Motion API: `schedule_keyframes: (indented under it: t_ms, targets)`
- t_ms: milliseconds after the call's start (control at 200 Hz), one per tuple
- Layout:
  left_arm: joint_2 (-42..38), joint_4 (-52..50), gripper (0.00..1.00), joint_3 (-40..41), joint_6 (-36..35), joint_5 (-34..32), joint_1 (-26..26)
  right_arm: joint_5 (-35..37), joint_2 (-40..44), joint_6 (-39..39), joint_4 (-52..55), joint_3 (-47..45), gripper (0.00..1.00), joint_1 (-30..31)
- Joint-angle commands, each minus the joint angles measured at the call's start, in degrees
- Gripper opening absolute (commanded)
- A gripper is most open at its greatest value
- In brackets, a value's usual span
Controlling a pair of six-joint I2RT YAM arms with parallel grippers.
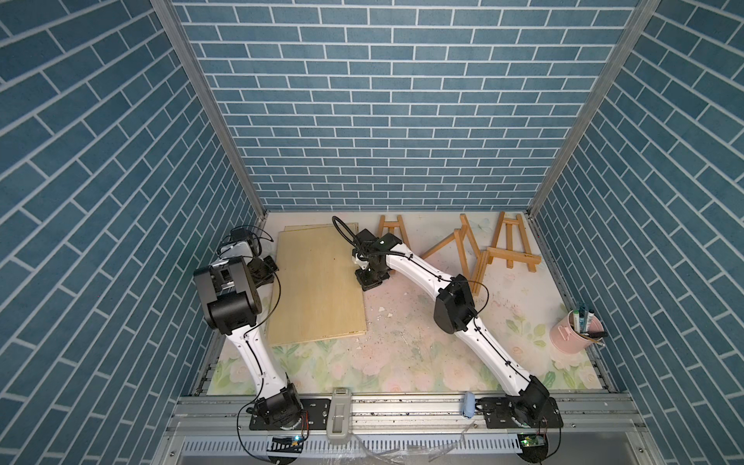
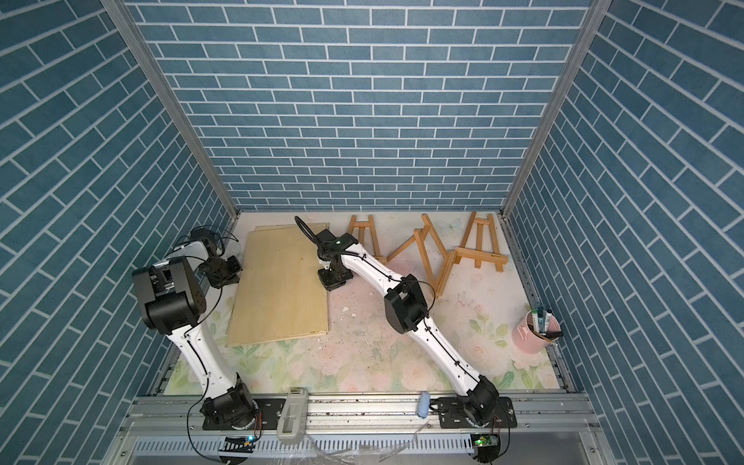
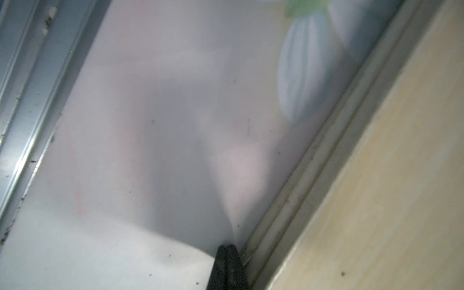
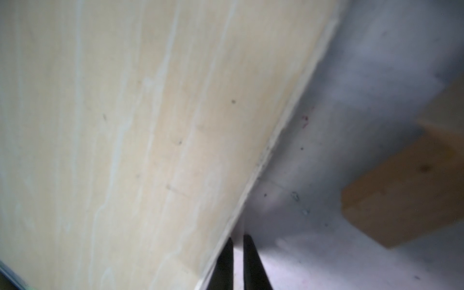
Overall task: Disassemble the easel
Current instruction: Adjust the drawing board.
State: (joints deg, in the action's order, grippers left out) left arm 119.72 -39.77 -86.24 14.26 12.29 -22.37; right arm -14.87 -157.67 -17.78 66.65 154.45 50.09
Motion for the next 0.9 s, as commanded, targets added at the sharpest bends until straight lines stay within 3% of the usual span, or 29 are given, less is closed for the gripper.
schedule_keyframes:
  t_ms: [0,895]
  targets:
    - [1.23,-3.47,0.02,-0.82,0.50,7.00,2.73,-1.56,-2.02,-1.29,-1.81,1.55,0.12,-0.07]
    - [3.14,-0.67,0.02,-3.11,3.41,10.98,4.92,-1.13,-2.10,-1.91,-1.88,0.57,0.12,-1.01]
